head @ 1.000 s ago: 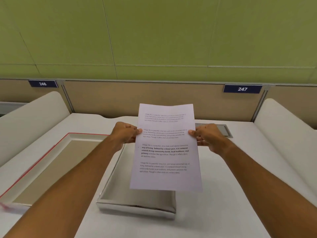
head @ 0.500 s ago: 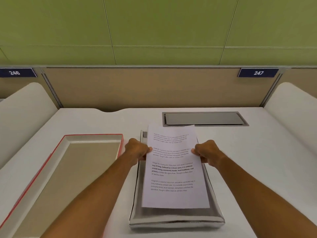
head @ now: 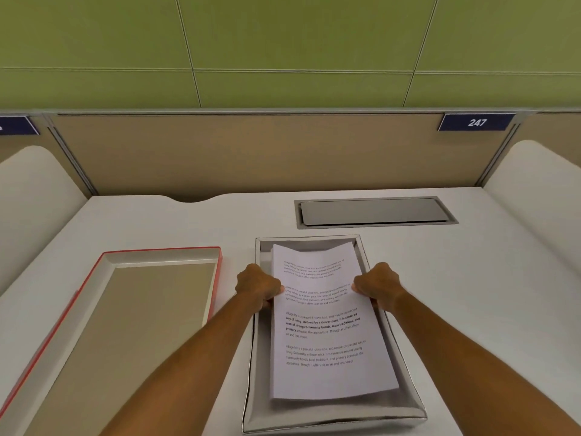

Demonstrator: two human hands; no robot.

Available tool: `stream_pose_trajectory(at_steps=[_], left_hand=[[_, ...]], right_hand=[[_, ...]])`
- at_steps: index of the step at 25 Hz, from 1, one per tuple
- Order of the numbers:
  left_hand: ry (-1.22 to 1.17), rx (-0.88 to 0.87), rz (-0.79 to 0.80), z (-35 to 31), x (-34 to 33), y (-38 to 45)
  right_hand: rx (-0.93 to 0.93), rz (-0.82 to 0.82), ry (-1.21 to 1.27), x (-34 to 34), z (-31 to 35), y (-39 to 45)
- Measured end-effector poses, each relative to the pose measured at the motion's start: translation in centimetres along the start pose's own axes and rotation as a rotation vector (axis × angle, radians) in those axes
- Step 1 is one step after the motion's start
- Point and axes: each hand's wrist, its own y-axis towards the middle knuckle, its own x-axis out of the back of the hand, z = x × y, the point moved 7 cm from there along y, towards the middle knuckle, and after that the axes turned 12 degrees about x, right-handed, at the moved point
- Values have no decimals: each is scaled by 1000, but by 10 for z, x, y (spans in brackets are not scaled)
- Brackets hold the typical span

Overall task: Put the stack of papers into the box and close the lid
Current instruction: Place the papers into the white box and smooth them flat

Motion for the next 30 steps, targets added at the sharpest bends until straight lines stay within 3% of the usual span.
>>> stream_pose_trajectory(at_steps=[5, 9, 18, 25, 30], left_hand=[[219, -52, -92, -8, -1, 3], [283, -44, -24, -10, -13, 1], [-239, 208, 321, -21, -16, -20], [-277, 293, 358, -17, -13, -6], [-164, 181, 325, -11, -18, -19]], right_hand=[[15, 61, -87, -7, 1, 8], [40, 91, -194, -10, 2, 8], [71, 222, -156, -25, 12, 24], [-97, 285, 131, -25, 4, 35], [-15, 349, 135, -21, 11, 17]])
